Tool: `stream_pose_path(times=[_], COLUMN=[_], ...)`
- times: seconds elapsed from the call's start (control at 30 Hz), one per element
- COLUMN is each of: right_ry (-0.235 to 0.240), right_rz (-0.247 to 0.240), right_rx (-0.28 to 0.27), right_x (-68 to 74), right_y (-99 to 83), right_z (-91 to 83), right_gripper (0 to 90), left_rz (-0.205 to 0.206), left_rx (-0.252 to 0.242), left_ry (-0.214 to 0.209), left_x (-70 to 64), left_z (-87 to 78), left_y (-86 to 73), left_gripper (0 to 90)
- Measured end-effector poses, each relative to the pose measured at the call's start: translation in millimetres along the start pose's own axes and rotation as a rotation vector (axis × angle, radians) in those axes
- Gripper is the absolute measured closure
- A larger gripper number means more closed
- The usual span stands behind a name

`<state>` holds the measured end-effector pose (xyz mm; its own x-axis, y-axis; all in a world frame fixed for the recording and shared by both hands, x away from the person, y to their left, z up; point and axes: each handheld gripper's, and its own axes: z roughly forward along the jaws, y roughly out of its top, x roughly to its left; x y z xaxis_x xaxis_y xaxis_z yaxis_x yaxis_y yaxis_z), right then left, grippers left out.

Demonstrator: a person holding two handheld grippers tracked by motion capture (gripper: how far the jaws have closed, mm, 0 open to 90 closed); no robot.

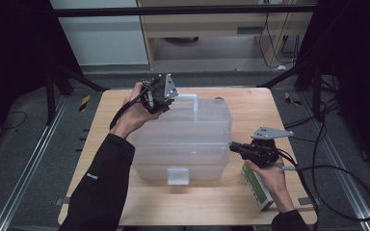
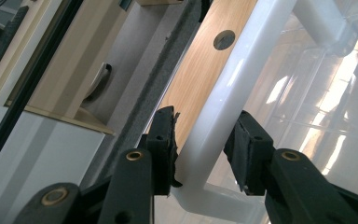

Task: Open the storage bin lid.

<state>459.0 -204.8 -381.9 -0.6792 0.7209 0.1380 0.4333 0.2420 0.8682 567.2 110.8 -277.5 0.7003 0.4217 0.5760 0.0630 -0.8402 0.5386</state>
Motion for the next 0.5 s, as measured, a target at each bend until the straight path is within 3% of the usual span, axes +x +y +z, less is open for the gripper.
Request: stream_pose_path(times=[0.23, 0.3, 0.43, 0.5], right_ry=[0.000, 0.002, -0.003, -0.006], right_rz=[0.006, 0.005, 0.004, 0.001], right_rx=[0.004, 0.011, 0.010, 0.012], right_x=[-0.3, -0.4, -0.1, 0.2], right_y=[-1.0, -1.3, -1.3, -1.5], right_z=[0.7, 0.8, 1.4, 1.4], right_gripper=[90.0, 90.0, 90.0, 90.0], left_rz=[-0.052, -0.094, -0.121, -0.154], left_rx=[-0.023, -0.056, -0.073, -0.088], left_ry=[-0.025, -0.034, -0.026, -0.024], left_x=[1.1, 3.4, 6.2, 7.8], left_z=[-8.4, -18.8, -31.0, -42.8], left_y=[-8.7, -14.9, -20.6, -27.5], left_gripper=[51.2, 49.5, 47.9, 47.5])
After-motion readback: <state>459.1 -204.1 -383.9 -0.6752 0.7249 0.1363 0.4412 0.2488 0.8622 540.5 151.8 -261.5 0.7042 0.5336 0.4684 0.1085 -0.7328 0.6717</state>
